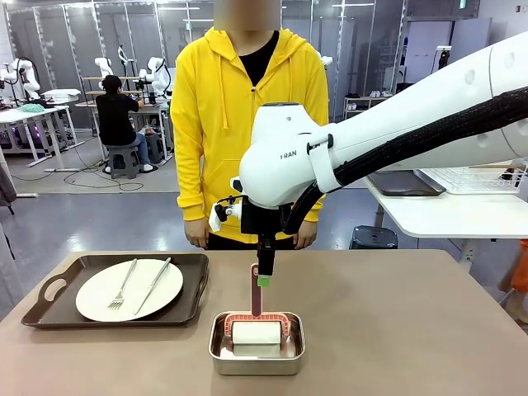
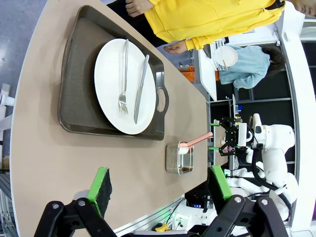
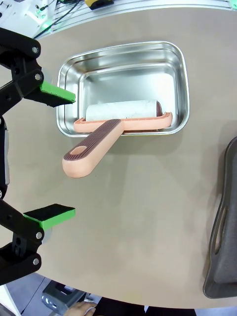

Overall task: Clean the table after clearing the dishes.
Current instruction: When the right (or left) Handle tray is removed, use the right hand (or left hand) to clean the right (or left) side of the table with the Lint Roller.

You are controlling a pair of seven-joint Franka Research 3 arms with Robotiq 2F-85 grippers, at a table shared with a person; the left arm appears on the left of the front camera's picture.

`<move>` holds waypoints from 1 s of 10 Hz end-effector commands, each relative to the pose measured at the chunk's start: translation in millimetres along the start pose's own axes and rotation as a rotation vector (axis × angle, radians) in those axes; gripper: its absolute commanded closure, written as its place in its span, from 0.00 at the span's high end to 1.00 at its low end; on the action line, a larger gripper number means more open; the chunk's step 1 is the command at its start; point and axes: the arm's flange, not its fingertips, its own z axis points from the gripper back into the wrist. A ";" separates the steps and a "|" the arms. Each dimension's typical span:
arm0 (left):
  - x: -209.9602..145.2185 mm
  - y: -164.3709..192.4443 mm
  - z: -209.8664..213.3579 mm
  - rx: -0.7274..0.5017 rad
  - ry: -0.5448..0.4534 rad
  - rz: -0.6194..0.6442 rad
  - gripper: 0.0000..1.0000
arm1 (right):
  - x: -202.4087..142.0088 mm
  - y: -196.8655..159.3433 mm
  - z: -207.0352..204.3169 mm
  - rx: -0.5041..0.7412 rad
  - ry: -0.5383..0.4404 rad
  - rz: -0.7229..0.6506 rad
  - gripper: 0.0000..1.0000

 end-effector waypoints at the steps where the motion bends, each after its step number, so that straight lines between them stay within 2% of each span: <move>1: -1.3 -1.9 3.1 -0.012 0.001 -0.004 1.00 | 0.8 1.2 1.6 0.001 -0.005 -0.002 1.00; 6: -1.3 -1.9 3.1 -0.012 0.001 -0.004 1.00 | 0.0 0.0 0.1 0.000 0.000 0.000 1.00; 7: -1.3 -1.9 3.1 -0.012 0.001 -0.004 1.00 | -11.7 -12.1 12.4 -0.006 -0.025 -0.070 1.00; 8: -1.3 -1.9 3.1 -0.012 0.001 -0.004 1.00 | -24.3 -24.4 26.6 0.041 -0.129 -0.145 1.00; 9: -1.3 -1.9 3.1 -0.012 0.001 -0.004 1.00 | -34.3 -31.3 36.6 0.138 -0.253 -0.188 1.00; 10: -1.3 -1.9 3.1 -0.012 0.001 -0.004 1.00 | -47.2 -34.9 42.9 0.249 -0.312 -0.265 1.00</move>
